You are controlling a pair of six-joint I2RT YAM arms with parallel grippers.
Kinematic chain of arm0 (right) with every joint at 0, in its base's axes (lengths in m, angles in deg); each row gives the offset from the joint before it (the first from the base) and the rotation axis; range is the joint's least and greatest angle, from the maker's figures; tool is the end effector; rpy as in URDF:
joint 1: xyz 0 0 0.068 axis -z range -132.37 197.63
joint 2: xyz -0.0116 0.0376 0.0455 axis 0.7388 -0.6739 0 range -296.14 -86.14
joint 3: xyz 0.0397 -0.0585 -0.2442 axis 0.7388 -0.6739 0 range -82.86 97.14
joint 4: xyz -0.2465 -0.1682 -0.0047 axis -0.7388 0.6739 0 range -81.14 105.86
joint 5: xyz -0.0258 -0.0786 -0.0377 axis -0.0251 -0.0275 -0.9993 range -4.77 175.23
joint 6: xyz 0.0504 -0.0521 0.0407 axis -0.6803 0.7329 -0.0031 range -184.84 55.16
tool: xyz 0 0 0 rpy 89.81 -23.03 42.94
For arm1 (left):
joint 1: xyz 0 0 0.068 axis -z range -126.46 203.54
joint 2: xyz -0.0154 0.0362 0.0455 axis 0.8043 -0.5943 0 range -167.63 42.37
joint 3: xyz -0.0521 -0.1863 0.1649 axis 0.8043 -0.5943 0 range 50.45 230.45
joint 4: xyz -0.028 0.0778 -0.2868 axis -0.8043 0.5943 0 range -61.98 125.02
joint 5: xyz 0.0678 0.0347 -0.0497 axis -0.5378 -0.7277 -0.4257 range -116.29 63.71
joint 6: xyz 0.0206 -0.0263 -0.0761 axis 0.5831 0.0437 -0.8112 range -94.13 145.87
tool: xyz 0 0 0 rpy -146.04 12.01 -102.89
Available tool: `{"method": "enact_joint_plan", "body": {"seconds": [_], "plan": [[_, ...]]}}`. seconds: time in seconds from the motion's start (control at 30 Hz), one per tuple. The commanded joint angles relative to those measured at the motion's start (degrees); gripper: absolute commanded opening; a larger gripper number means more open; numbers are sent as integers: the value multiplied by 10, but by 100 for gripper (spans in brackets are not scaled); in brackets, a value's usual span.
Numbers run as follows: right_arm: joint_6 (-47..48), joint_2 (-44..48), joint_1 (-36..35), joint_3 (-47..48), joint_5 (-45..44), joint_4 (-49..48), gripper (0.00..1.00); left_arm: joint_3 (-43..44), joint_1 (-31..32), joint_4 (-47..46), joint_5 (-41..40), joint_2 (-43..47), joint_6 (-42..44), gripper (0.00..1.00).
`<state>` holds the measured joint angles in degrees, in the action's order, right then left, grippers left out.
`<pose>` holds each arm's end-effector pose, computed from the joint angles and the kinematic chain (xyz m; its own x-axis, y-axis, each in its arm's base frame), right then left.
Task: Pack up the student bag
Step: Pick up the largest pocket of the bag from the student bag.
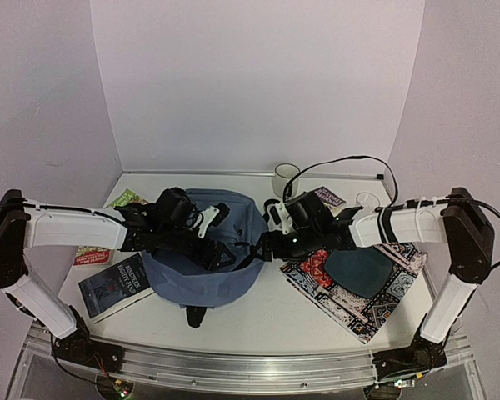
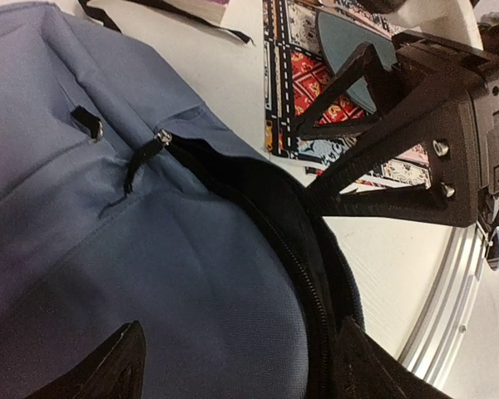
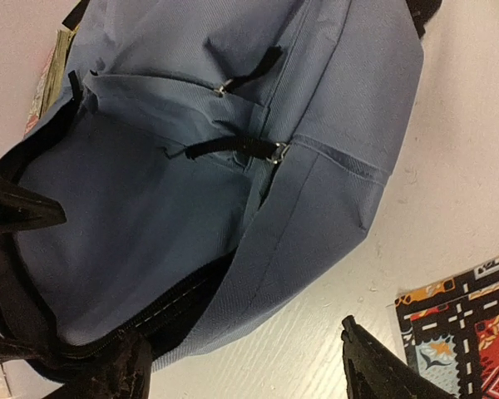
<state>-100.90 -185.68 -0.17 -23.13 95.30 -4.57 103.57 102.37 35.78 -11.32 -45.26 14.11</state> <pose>0.2912 0.3401 0.1544 -0.7324 0.0550 -0.6786 -0.4991 0.6346 0.5901 0.2390 -0.3020 0.1495 -0.6074 0.3955 -0.6889 0.7449 0.5849 -0.3209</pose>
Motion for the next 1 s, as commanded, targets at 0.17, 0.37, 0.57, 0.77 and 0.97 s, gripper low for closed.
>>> {"method": "enact_joint_plan", "body": {"seconds": [0.17,0.37,0.57,0.77,0.97], "plan": [[-71,-26,-16,-7,19,-57,77,37,14,28,61,-20,20,83],[-77,-31,-25,-24,-5,-56,73,46,22,38,49,-59,18,83],[-75,-40,-38,-35,-16,-50,68,69,28,53,16,-95,25,83],[-77,-49,-47,-48,-31,-47,61,81,29,63,-79,-109,14,67],[-77,-53,-49,-62,-47,-40,54,101,28,76,-180,-89,33,24]]}}
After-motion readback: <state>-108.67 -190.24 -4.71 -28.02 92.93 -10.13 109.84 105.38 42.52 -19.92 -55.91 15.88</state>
